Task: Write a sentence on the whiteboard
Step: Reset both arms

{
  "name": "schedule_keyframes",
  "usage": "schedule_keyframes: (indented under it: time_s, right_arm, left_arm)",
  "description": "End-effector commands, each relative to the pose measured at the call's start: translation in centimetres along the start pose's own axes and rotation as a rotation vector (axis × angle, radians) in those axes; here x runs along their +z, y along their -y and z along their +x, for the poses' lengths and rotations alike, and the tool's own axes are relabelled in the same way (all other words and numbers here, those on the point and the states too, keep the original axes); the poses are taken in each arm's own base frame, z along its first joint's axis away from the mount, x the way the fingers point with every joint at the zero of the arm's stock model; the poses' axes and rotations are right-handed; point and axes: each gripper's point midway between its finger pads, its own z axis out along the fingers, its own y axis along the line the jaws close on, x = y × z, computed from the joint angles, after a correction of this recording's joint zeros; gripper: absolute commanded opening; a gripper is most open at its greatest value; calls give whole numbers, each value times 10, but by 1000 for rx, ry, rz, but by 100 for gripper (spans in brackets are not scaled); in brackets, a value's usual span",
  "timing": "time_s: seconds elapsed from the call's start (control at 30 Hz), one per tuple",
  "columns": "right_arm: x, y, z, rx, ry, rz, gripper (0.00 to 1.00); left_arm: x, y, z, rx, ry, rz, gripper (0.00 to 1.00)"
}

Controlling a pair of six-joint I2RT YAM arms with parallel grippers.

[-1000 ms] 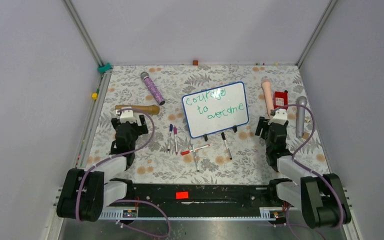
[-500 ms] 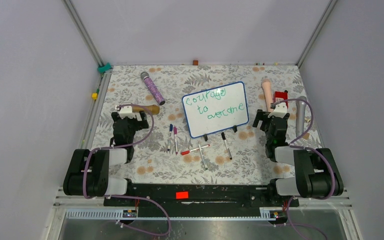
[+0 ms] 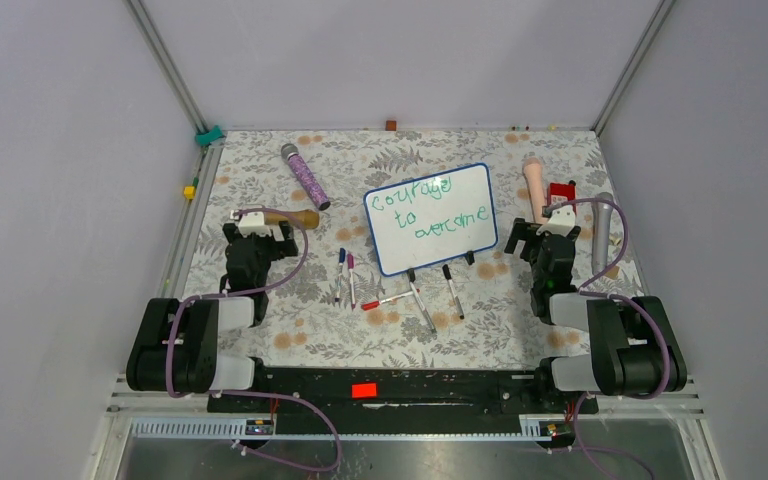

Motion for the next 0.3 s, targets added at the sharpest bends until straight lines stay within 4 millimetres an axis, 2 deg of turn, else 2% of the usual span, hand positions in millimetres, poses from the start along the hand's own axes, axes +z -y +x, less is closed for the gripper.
schedule_keyframes:
  time_s: [0.0,0.27]
  right_arm:
    - [3,-1,-19,12,64,1,99]
    - [3,-1,-18,11,59,2,99]
  left_arm:
    - [5,4,-29,7,98,23,99]
    - [6,4,-30,7,99,24,99]
